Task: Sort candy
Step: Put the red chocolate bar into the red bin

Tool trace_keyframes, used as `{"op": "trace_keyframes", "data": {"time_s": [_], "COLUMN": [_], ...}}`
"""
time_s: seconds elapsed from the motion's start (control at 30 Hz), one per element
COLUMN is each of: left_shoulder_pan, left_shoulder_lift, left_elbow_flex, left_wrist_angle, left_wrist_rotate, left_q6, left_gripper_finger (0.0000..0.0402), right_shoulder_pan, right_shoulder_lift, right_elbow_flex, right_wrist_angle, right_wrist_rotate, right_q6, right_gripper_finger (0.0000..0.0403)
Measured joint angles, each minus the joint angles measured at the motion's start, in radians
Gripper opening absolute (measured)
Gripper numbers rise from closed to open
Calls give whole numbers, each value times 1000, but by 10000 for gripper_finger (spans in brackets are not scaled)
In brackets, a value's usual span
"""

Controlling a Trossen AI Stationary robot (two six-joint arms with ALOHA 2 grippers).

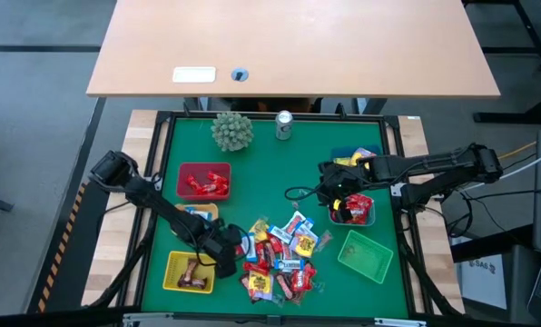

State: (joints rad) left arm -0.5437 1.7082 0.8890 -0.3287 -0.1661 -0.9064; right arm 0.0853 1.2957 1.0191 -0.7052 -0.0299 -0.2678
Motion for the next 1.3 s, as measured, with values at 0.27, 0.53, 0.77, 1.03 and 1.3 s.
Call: {"op": "trace_keyframes", "data": {"time_s": [0.27,0.53,0.77,1.03,1.3], "left_shoulder_pan": [1,2,10,24,75], "left_shoulder_lift": [55,47,47,44,42], "left_elbow_flex": [4,5,35,107,210], "left_wrist_angle": [38,33,18,18,-21], "left_wrist_rotate": [-9,-5,20,51,67], "left_q6": [3,2,-7,-3,36], "left_gripper_finger": [126,100,67,67,65], "right_shoulder_pan": [0,0,0,0,0], "right_shoulder_lift": [0,0,0,0,0], "right_elbow_flex": [0,0,0,0,0], "right_wrist_angle": [0,0,1,1,2], "right_wrist_rotate": [0,0,0,0,0], "right_q6": [0,0,0,0,0], "right_gripper_finger": [189,189,189,189,189]}}
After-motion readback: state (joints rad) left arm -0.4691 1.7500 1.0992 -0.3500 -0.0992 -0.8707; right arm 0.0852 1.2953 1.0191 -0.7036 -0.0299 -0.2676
